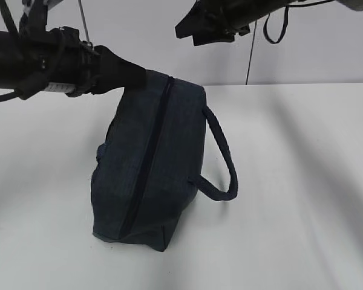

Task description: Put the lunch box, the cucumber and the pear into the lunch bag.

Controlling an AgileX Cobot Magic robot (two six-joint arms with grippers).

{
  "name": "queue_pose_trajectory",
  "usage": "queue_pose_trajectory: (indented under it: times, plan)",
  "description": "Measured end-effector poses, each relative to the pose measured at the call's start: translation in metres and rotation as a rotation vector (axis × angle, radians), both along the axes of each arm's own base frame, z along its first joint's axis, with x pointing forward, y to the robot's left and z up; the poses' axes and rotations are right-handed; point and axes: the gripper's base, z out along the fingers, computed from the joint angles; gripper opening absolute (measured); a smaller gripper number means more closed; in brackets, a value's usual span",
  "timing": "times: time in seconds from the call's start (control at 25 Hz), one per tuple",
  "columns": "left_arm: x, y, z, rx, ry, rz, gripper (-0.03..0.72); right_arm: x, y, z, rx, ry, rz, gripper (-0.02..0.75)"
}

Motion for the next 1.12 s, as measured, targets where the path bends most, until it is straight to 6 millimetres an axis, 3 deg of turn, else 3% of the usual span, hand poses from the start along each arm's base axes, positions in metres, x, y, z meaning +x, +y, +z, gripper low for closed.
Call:
queue_pose_trajectory:
  times: [0.28,0.4,0.6,0.8,1.0,1.12]
  plan:
    - [-0.005,0.026,0.003,0.158,0.041,0.051,0.372,-0.006,-0.020,0.013,-0.227,0.080,-0.157,0.433]
    - [-0.008,0.034,0.006,0.197,0.045,0.073,0.412,-0.011,-0.025,0.025,-0.262,0.074,-0.206,0.431]
    - [-0.018,0.045,0.011,0.302,0.092,0.125,0.404,-0.020,-0.024,0.040,-0.362,0.051,-0.283,0.418]
    - [-0.034,0.071,0.012,0.534,0.204,0.264,0.386,-0.044,0.006,0.058,-0.490,-0.005,-0.289,0.370]
    - [-0.059,0.086,0.037,0.580,0.186,0.363,0.383,-0.079,0.036,0.062,-0.626,-0.033,-0.219,0.347]
    - [-0.075,0.089,0.057,0.532,0.124,0.392,0.383,-0.097,0.035,0.061,-0.656,-0.003,-0.204,0.343]
